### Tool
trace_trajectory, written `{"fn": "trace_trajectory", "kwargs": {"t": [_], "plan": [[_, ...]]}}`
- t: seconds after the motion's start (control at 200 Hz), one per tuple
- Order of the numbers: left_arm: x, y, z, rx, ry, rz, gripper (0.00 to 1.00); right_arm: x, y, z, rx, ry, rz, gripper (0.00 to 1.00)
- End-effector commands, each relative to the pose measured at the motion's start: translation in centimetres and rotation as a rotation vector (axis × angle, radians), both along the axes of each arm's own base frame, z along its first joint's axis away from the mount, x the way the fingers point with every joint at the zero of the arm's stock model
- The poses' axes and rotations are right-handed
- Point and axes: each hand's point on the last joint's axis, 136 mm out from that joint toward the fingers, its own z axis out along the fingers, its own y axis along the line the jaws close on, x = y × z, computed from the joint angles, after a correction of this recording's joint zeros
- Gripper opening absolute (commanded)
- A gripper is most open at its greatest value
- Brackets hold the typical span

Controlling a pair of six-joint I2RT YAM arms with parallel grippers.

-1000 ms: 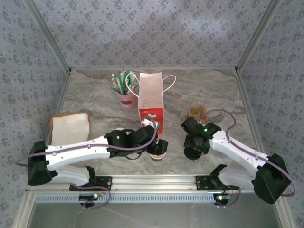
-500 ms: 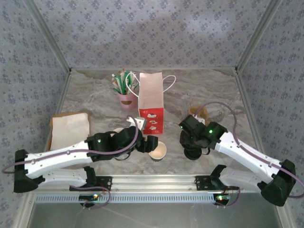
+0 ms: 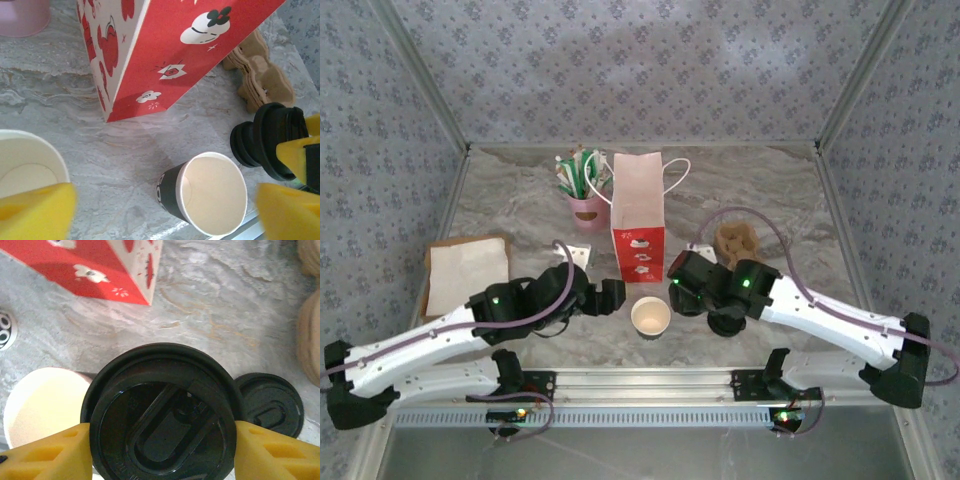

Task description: Pack the takeout coffee

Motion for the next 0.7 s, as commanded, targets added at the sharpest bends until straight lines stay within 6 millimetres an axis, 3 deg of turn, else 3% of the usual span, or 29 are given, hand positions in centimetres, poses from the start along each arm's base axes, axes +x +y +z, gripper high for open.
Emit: {"fn": "trace_trajectory", "kwargs": {"t": [0.0, 0.27, 0.385, 0.415, 0.7], "plan": [[-0.4, 1.3, 0.3, -0.011, 0.003, -0.003, 0.99, 0.2, 1.3, 1.1, -0.014, -0.045, 0.045, 0.65], [-0.7, 3.2, -0.2, 0.005, 0.012, 0.023, 0.99, -0.8, 4.6, 0.7, -0.04, -0.029, 0.129, 0.65], [-0.8, 3.5, -0.2, -0.006, 0.01, 0.027, 0.99, -1.2, 5.5, -0.3, -0.056, -0.004, 0.153, 0.65], [-0.8, 3.5, -0.2, -0.007, 0.011, 0.029, 0.99, -1.1, 6.3, 0.6, -0.029, -0.012, 0.158, 0.65], [-0.9, 3.7, -0.5, -0.015, 0.012, 0.03, 0.99, -1.9, 8.0, -0.2, -0.043, 0.023, 0.2, 0.65]]}}
